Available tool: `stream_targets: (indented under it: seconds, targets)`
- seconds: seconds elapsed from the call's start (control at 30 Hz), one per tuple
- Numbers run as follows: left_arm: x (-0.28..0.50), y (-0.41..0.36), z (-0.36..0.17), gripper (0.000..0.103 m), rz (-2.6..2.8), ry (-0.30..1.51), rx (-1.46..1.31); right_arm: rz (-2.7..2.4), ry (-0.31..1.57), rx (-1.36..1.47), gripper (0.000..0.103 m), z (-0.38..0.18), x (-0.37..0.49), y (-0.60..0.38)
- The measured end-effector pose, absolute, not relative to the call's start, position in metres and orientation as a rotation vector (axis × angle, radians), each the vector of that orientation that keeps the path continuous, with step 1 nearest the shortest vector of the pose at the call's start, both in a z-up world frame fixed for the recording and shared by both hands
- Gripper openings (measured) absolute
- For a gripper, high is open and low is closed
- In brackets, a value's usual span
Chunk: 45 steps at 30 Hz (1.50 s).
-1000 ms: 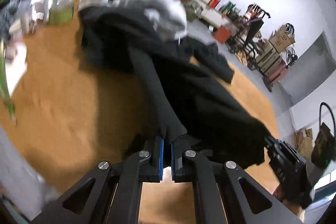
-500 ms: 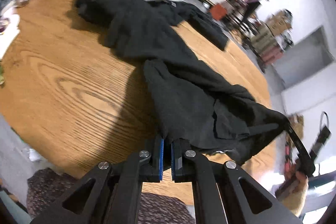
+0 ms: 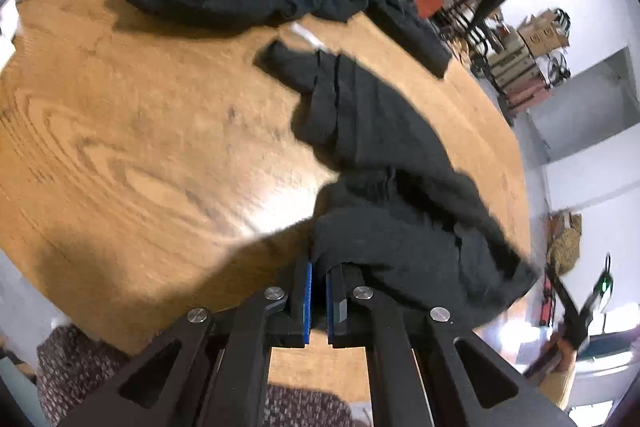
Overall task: Fold clothes
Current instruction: 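Pull the black garment out of the pile with both grippers and lay it down, then open both grippers and release the black garment on the table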
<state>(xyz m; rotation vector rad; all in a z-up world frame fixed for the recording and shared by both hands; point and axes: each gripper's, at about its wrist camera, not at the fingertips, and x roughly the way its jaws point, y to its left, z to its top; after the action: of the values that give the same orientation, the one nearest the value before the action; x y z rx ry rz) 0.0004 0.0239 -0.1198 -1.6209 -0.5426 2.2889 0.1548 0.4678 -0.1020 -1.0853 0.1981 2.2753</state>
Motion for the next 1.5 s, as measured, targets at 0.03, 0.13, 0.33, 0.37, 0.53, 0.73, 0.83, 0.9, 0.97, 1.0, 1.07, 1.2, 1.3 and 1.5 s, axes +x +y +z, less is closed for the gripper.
stream_targets:
  seconds: [0.03, 0.13, 0.33, 0.37, 0.53, 0.73, 0.83, 0.9, 0.97, 1.0, 1.07, 1.2, 1.3, 1.5]
  targets:
    - [-0.005, 0.024, -0.116, 0.005, 2.311, -0.551, -1.595, 2.263, 0.17, -1.076, 0.008, -0.1, 0.157, 0.468]
    - [-0.021, 0.029, -0.108, 0.007, 2.366, -0.554, -1.555, 2.344, 0.158, -1.109, 0.01, -0.097, 0.163, 0.452]
    - [-0.021, 0.047, -0.117, 0.042, 2.268, -0.485, -1.707, 2.556, 0.14, -1.221, 0.031, -0.093, 0.183, 0.408]
    - [-0.016, 0.046, -0.116, 0.057, 2.261, -0.496, -1.7, 2.592, 0.142, -1.25, 0.031, -0.097, 0.189, 0.396]
    - [0.019, 0.067, -0.1, 0.072, 2.214, -0.331, -1.663, 2.696, 0.204, -1.431, 0.031, -0.134, 0.202, 0.345]
    - [0.044, 0.115, -0.126, 0.072, 1.973, -0.182, -1.786, 2.645, 0.268, -1.55, 0.031, -0.171, 0.195, 0.325]
    - [0.042, 0.125, -0.147, 0.072, 1.999, -0.145, -1.858, 2.649, 0.239, -1.532, 0.034, -0.171, 0.191, 0.318]
    - [0.039, 0.132, -0.152, 0.072, 2.024, -0.108, -1.862, 2.666, 0.22, -1.522, 0.036, -0.169, 0.19, 0.315]
    - [0.036, 0.14, -0.156, 0.072, 2.04, -0.065, -1.865, 2.679, 0.185, -1.51, 0.037, -0.165, 0.191, 0.313]
    - [0.035, 0.143, -0.158, 0.072, 2.043, -0.041, -1.866, 2.687, 0.174, -1.503, 0.038, -0.164, 0.19, 0.313]
    - [0.032, 0.15, -0.161, 0.072, 2.048, 0.008, -1.867, 2.698, 0.161, -1.497, 0.04, -0.167, 0.178, 0.317]
    - [0.027, 0.165, -0.166, 0.072, 2.072, 0.112, -1.853, 2.686, 0.118, -1.515, 0.04, -0.173, 0.169, 0.319]
    - [0.028, 0.174, -0.167, 0.069, 2.096, 0.206, -1.822, 2.667, 0.082, -1.535, 0.04, -0.181, 0.163, 0.319]
    - [0.032, 0.182, -0.164, 0.02, 2.021, 0.281, -1.758, 2.677, 0.043, -1.507, 0.039, -0.187, 0.153, 0.313]
